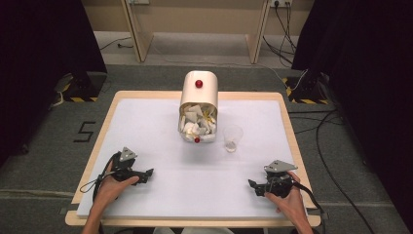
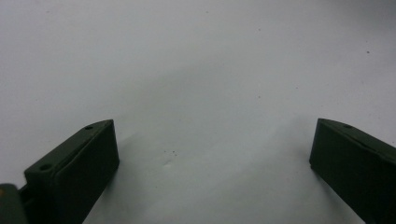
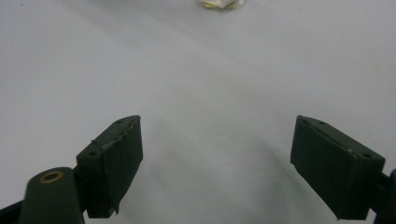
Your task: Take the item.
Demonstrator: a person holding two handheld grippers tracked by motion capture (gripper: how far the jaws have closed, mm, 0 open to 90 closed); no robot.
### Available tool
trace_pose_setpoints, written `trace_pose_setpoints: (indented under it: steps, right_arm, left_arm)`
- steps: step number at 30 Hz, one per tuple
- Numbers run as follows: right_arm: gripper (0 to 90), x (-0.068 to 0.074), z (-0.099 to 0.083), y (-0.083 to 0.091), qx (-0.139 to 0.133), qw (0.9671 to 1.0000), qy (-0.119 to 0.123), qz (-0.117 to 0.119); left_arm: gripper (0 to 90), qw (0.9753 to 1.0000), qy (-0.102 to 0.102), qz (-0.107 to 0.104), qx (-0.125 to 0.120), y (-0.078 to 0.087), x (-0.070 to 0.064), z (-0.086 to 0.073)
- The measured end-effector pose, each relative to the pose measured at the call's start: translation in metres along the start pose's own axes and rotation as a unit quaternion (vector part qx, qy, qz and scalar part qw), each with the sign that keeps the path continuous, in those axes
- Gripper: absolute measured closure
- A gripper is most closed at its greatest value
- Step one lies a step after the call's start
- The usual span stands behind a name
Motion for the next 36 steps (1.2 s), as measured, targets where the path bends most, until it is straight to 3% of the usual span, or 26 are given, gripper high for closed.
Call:
trace_pose_setpoints:
  steps: [4, 18, 26, 36]
  right_arm:
    - [18.0, -0.005, -0.008, 0.002, 0.002, 0.9999, -0.015, 0.003]
    - [19.5, -0.006, -0.021, 0.009, 0.001, 0.9995, -0.030, 0.006]
    - [17.2, 0.000, -0.027, 0.009, -0.002, 1.0000, -0.005, -0.006]
    - [17.2, 0.004, -0.032, 0.011, -0.021, 0.9997, -0.008, -0.010]
  left_arm:
    - [0.3, 1.0000, 0.000, 0.000, -0.001, 0.000, 0.000, 0.000]
    - [0.3, 1.0000, 0.001, -0.001, -0.001, 0.000, 0.000, 0.000]
    - [0.3, 1.0000, 0.000, 0.000, 0.000, 0.000, 0.000, 0.000]
    - [0.3, 1.0000, 0.000, 0.000, 0.000, 0.000, 0.000, 0.000]
Point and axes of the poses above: each handheld gripper's, and its own axes: y roughly backward along the jaws, z roughly out of its top, x roughly to its left, the point moved 8 cm from there along -y, roughly forward along the jaws, and after that the axes turned 10 degrees about x, right-handed, at the moved point
